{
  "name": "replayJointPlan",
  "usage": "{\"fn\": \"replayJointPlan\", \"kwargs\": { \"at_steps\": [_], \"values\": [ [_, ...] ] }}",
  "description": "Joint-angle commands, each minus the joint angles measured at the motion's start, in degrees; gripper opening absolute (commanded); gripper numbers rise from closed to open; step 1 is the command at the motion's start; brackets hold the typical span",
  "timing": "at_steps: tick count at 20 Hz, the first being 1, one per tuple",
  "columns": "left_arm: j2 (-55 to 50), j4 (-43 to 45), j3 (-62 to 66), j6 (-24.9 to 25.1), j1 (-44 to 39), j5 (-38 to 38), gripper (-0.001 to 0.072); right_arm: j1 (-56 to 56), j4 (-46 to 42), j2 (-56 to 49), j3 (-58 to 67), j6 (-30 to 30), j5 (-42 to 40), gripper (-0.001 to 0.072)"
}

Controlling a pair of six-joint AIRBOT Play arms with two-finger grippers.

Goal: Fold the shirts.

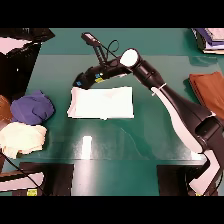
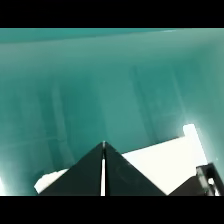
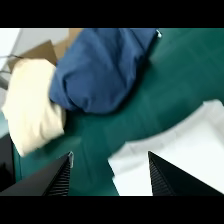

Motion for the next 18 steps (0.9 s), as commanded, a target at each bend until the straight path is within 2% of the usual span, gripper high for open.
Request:
{"fn": "replayJointPlan", "kwargs": {
  "at_steps": [1,2,3,7,8,9,10,13,16,18],
  "values": [
    [0.68,0.22,-0.04,0.11,0.52,-3.72,0.0026,-5.42,-7.91,5.31,-8.52,0.44,8.76,0.0519],
    [0.68,0.20,-0.04,1.01,0.52,-4.66,0.0026,-8.35,-8.50,7.67,-12.92,0.44,10.47,0.0463],
    [0.68,0.17,-0.04,1.49,0.52,-5.16,0.0026,-11.87,-8.44,10.43,-18.43,0.66,10.78,0.0449],
    [0.68,-0.07,-0.07,1.51,0.52,-5.51,0.0026,-25.79,-7.08,20.04,-40.22,5.64,3.96,0.0453],
    [0.68,-0.20,-0.07,1.51,0.52,-5.49,0.0026,-28.59,-5.27,21.14,-44.30,5.55,2.29,0.0497],
    [0.63,-0.20,-0.07,1.51,0.52,-5.49,0.0026,-30.67,-2.45,21.11,-47.01,5.51,1.70,0.0624],
    [0.63,-0.20,-0.07,1.51,0.52,-5.49,0.0025,-32.04,0.31,20.26,-49.00,5.11,1.77,0.0653],
    [0.63,-0.20,-0.07,1.51,0.52,-5.51,0.0026,-31.47,7.32,15.28,-50.58,2.95,1.31,0.0662],
    [0.63,-0.20,-0.07,1.51,0.52,-5.73,0.0026,-27.30,14.71,8.79,-47.50,0.72,2.01,0.0662],
    [0.63,-0.20,-0.07,1.51,0.52,-6.21,0.0026,-23.67,15.08,4.85,-43.28,0.74,3.50,0.0662]
  ]
}}
